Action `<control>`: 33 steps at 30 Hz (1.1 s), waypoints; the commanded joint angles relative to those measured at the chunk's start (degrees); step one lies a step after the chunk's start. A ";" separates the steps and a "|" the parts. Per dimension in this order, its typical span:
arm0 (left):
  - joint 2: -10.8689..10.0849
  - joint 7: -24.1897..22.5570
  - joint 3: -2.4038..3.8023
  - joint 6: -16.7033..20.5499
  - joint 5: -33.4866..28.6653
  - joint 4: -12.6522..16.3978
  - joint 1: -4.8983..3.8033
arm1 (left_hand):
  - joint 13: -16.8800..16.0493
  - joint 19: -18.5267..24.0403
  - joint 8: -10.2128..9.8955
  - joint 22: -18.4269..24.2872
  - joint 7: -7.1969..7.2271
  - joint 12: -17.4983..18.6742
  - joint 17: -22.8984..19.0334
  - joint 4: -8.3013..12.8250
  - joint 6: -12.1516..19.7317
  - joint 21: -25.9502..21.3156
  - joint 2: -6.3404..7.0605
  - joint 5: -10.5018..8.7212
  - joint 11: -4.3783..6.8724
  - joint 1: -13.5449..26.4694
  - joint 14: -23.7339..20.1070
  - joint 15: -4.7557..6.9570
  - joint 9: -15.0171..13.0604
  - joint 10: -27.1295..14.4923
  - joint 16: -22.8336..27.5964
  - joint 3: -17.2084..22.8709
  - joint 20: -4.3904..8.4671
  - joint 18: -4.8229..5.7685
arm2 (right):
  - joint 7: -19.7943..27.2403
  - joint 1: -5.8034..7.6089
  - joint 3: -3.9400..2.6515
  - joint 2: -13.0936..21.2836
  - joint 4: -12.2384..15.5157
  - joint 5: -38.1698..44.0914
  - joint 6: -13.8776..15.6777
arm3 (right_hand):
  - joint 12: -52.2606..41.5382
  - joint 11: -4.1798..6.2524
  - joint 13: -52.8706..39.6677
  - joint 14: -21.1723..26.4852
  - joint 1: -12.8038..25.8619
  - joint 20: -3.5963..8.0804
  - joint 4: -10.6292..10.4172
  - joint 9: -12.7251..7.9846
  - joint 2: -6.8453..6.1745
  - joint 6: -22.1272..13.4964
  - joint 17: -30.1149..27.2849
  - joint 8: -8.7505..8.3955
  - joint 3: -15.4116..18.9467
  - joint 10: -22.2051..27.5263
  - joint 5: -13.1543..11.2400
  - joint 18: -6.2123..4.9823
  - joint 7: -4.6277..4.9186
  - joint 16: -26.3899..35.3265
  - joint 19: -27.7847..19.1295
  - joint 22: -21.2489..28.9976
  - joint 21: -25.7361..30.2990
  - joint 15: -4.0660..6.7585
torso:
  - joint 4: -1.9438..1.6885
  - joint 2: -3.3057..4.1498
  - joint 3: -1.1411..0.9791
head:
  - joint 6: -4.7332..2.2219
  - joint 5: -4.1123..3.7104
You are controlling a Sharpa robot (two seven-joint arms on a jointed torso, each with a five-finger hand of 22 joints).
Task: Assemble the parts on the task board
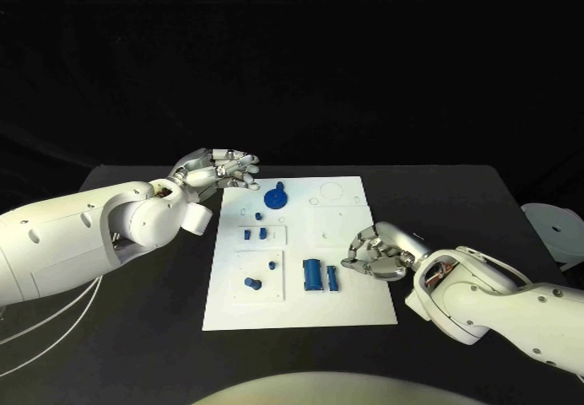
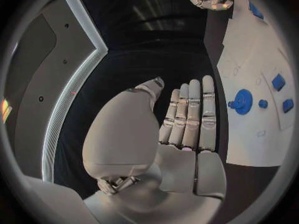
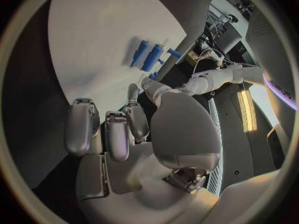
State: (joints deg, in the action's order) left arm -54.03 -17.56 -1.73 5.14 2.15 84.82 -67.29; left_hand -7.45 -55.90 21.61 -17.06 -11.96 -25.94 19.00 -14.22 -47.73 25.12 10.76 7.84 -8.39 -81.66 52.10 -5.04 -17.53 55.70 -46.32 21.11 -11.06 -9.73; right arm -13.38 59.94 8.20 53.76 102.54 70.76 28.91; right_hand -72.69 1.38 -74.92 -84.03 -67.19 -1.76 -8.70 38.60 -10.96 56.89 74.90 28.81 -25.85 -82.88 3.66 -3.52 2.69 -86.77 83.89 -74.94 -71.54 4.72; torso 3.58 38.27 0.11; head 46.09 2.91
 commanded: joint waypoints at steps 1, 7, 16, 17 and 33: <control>0.14 -0.54 0.03 -0.82 -0.10 0.08 -0.02 | -0.10 -0.44 0.23 0.08 0.03 -0.23 -0.08 0.06 0.52 -0.34 -0.24 0.25 0.13 -0.14 -0.37 -0.15 -0.09 -0.39 -0.24 0.08 0.10 -0.65 | -1.93 -0.78 0.09 -0.51 0.17 2.92 -3.53 | -1.04 0.10 -4.51 -4.60 0.57 0.12 0.06 0.17 -0.35 0.62 8.29 0.47 0.59 -0.76 -0.34 0.38 -0.14 -0.25 1.31 -10.89 -0.40 0.10 | 0.06 0.00 0.03 | 0.14 0.03; 0.15 -0.54 0.03 -0.88 -0.10 0.12 -0.02 | -0.10 -0.44 0.23 0.08 0.03 -0.23 -0.08 0.06 0.52 -0.34 -0.24 0.25 0.13 -0.14 -0.37 -0.15 -0.09 -0.39 -0.24 0.08 0.10 -0.65 | -4.47 -2.13 0.12 -1.75 0.31 7.17 -3.04 | -3.44 0.51 -6.02 -4.68 0.15 0.41 0.29 0.54 -0.60 1.23 8.67 1.32 1.17 -1.84 -0.38 0.51 -0.60 -0.43 1.58 -11.09 -1.20 0.44 | 0.00 -0.03 0.05 | 0.15 0.00; 0.08 -0.48 0.03 -0.91 -0.09 0.16 -0.02 | -0.10 -0.44 0.23 0.08 0.03 -0.23 -0.08 0.06 0.52 -0.34 -0.24 0.25 0.13 -0.14 -0.37 -0.15 -0.09 -0.39 -0.24 0.08 0.10 -0.65 | -6.01 -2.74 0.13 -2.64 0.31 10.06 -2.26 | -4.21 0.71 -6.51 -4.76 -0.21 0.55 0.48 0.69 -0.64 1.44 9.03 1.71 1.30 -2.19 -0.40 0.63 -0.81 -0.60 1.79 -11.25 -1.91 0.60 | -0.03 0.01 0.09 | 0.14 0.04; 0.06 -0.47 0.03 -0.92 -0.09 0.17 -0.02 | -0.10 -0.44 0.23 0.08 0.03 -0.23 -0.08 0.06 0.52 -0.34 -0.24 0.25 0.13 -0.14 -0.37 -0.15 -0.09 -0.39 -0.24 0.08 0.10 -0.65 | -6.13 -2.77 0.13 -2.74 0.26 10.24 -2.28 | -4.21 0.71 -6.51 -4.76 -0.21 0.55 0.48 0.69 -0.64 1.44 9.03 1.71 1.30 -2.19 -0.40 0.63 -0.81 -0.60 1.79 -11.25 -1.91 0.60 | -0.01 0.02 0.07 | 0.16 0.06; -0.10 -0.31 0.03 -1.00 -0.09 0.29 -0.02 | -0.10 -0.44 0.23 0.08 0.03 -0.23 -0.08 0.06 0.52 -0.34 -0.24 0.25 0.13 -0.14 -0.37 -0.15 -0.09 -0.39 -0.24 0.08 0.10 -0.65 | -7.85 -3.03 0.14 -3.61 -0.82 13.47 -4.14 | -4.93 1.01 -6.97 -4.82 -1.29 0.81 1.03 0.84 -0.48 1.52 9.30 2.18 1.15 -2.49 -0.33 0.73 -1.15 -0.73 1.96 -11.38 -2.46 0.87 | 0.02 0.01 -0.01 | 0.56 0.30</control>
State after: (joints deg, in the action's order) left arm -54.17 -17.55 -1.74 5.09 2.15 84.95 -67.29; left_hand -7.50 -55.90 21.61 -17.07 -11.96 -25.94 19.01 -14.22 -47.73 25.12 10.76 7.84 -8.39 -81.66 52.10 -5.04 -17.52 55.71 -46.32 21.11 -11.06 -9.73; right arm -19.90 57.01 8.31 50.26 101.81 81.67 26.18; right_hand -77.46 2.01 -74.92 -84.04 -67.88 -1.34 -7.97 39.37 -11.33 58.28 74.94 30.81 -24.68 -83.87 3.44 -3.52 1.71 -87.20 83.89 -74.92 -73.72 5.13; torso 3.58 38.31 0.12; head 46.57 3.16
